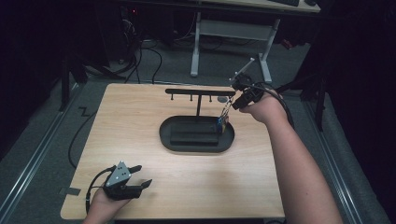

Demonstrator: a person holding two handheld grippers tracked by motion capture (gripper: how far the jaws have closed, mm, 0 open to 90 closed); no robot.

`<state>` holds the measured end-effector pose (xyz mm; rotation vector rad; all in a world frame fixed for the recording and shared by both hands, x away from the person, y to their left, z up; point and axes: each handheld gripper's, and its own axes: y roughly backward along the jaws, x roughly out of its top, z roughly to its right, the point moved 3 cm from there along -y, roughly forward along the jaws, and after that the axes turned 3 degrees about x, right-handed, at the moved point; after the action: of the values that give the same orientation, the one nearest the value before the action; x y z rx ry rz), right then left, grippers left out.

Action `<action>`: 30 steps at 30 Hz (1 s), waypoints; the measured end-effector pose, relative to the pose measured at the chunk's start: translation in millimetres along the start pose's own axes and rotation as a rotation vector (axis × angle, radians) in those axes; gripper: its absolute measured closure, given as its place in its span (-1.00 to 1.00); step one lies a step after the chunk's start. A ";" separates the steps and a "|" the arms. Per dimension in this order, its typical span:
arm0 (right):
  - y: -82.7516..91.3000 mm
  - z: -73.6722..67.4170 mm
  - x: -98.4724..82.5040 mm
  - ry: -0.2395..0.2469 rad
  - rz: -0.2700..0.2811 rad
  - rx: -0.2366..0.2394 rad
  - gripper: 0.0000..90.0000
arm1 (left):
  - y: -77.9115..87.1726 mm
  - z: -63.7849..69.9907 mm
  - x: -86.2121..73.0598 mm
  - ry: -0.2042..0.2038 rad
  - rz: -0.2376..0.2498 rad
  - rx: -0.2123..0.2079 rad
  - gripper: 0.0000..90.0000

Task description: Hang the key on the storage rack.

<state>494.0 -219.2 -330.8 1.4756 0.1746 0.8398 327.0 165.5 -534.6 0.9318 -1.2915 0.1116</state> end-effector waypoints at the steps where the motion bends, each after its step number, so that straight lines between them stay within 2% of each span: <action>1: 0.5 -1.4 -3.5 0.000 0.013 0.000 0.27 | -0.1 0.2 0.1 -0.002 0.000 0.001 -0.26; 2: 1.0 -3.3 -6.3 -0.008 0.018 0.004 0.21 | -0.1 0.4 0.2 -0.003 -0.001 0.000 -0.26; 3: 1.1 -4.4 -9.7 0.005 0.031 0.003 0.16 | -0.4 0.3 0.1 -0.002 -0.002 0.000 -0.26; 4: 1.3 -6.0 -16.9 -0.012 0.052 0.001 0.01 | -0.5 0.1 0.1 -0.002 -0.005 -0.001 -0.26; 6: 1.3 -6.5 -19.5 -0.019 0.064 0.002 -0.05 | -1.1 0.1 0.0 -0.001 -0.006 0.000 -0.26; 9: 1.7 -12.5 -31.8 -0.007 0.110 0.010 -0.26 | -1.2 0.4 0.0 -0.002 -0.010 -0.001 -0.26; 10: 2.2 -17.1 -37.8 -0.017 0.144 0.021 -0.37 | -1.4 0.6 0.0 -0.002 -0.011 -0.001 -0.26; 11: 2.2 -17.1 -37.8 -0.017 0.144 0.021 -0.37 | -1.4 0.6 0.0 -0.002 -0.011 -0.001 -0.26; 13: 2.1 -23.0 -45.7 -0.017 0.180 0.026 -0.42 | -1.9 1.0 -0.1 -0.004 -0.011 0.001 -0.26; 14: 0.5 -26.7 -51.3 -0.015 0.203 0.009 -0.43 | -1.9 1.0 -0.1 -0.004 -0.012 0.000 -0.26; 15: -2.5 -32.9 -60.2 -0.033 0.212 -0.002 -0.47 | -2.0 1.1 -0.2 -0.003 -0.011 0.000 -0.26; 17: -4.5 -33.9 -64.1 -0.027 0.222 -0.001 -0.49 | -2.1 1.1 -0.3 -0.002 -0.012 0.000 -0.26; 18: -10.7 -38.5 -77.6 -0.053 0.255 0.014 -0.53 | -2.2 1.2 -0.5 -0.001 -0.013 0.000 -0.26; 19: -10.7 -38.5 -77.6 -0.053 0.255 0.014 -0.53 | -2.2 1.2 -0.5 -0.001 -0.013 0.000 -0.26; 21: -16.7 -42.7 -90.6 -0.071 0.285 0.021 -0.54 | -2.4 1.5 -0.6 -0.001 -0.014 -0.001 -0.26; 22: -23.2 -46.2 -103.6 -0.077 0.311 0.010 -0.55 | -2.4 1.7 -0.6 -0.002 -0.014 -0.001 -0.26; 23: -23.2 -46.2 -103.6 -0.077 0.311 0.010 -0.55 | -2.5 1.9 -0.6 -0.002 -0.013 -0.003 -0.26; 24: -29.7 -49.8 -116.0 -0.092 0.338 0.017 -0.56 | -2.7 2.3 -0.5 -0.004 -0.014 -0.003 -0.26; 25: -29.7 -49.8 -116.0 -0.092 0.338 0.017 -0.56 | -2.7 2.3 -0.5 -0.004 -0.014 -0.003 -0.26; 26: -36.5 -53.1 -127.6 -0.096 0.357 0.016 -0.56 | -3.2 2.6 -0.6 -0.004 -0.018 -0.005 -0.26; 30: -45.6 -57.6 -142.0 -0.092 0.363 0.003 -0.56 | -4.4 3.8 -1.0 -0.005 -0.021 -0.007 -0.26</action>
<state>376.8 -251.0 -434.6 1.5693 -0.1663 1.0580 326.2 160.6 -537.9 0.9401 -1.2853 0.0880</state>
